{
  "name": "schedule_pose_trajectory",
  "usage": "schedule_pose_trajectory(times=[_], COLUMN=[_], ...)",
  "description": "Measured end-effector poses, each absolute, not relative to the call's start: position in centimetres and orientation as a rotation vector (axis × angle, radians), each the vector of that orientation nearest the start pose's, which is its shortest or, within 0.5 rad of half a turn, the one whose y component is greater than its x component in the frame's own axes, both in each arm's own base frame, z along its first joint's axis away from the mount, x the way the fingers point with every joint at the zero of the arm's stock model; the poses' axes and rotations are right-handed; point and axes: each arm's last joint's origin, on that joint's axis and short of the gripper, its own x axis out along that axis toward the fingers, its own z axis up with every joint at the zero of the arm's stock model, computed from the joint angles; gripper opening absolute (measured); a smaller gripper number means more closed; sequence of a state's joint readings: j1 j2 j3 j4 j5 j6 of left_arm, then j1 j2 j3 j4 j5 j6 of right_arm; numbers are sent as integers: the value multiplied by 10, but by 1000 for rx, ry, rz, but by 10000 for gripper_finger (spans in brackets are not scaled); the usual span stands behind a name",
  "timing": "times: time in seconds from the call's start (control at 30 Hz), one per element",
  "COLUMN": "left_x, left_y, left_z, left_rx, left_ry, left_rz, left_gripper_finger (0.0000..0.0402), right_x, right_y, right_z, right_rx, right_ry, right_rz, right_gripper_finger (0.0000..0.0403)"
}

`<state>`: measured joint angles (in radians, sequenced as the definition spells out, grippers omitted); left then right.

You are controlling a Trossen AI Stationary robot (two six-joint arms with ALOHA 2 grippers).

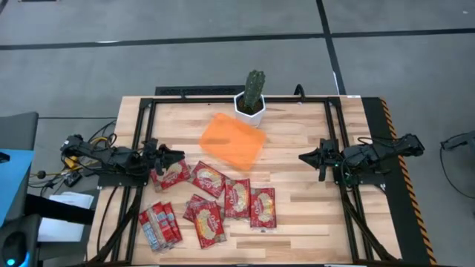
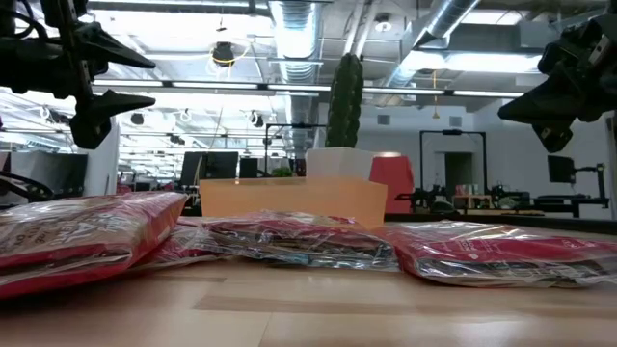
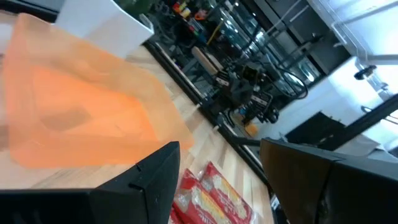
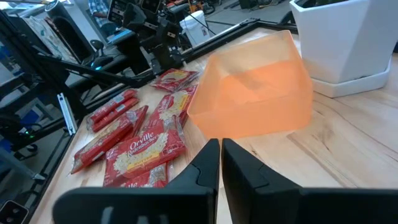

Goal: Sort popcorn bags into baskets
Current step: Put the popcorn bag into the bin

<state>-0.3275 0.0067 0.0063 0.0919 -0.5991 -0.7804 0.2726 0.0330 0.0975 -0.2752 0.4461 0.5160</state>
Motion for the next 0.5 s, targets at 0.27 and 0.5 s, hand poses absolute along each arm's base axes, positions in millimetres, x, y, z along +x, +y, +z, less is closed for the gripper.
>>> schedule_pose_trajectory(times=[0.27, 0.5], left_x=[92, 90], left_y=[-12, -9], left_z=[173, 173], left_rx=[-735, -747], left_ry=[-205, -244], left_rz=[322, 436], left_gripper_finger=[212, 212], right_x=[89, 89], right_y=[12, 12], right_z=[168, 168], right_rx=[439, 439], right_ry=[147, 148], right_rz=[-219, -220], right_gripper_finger=[44, 44])
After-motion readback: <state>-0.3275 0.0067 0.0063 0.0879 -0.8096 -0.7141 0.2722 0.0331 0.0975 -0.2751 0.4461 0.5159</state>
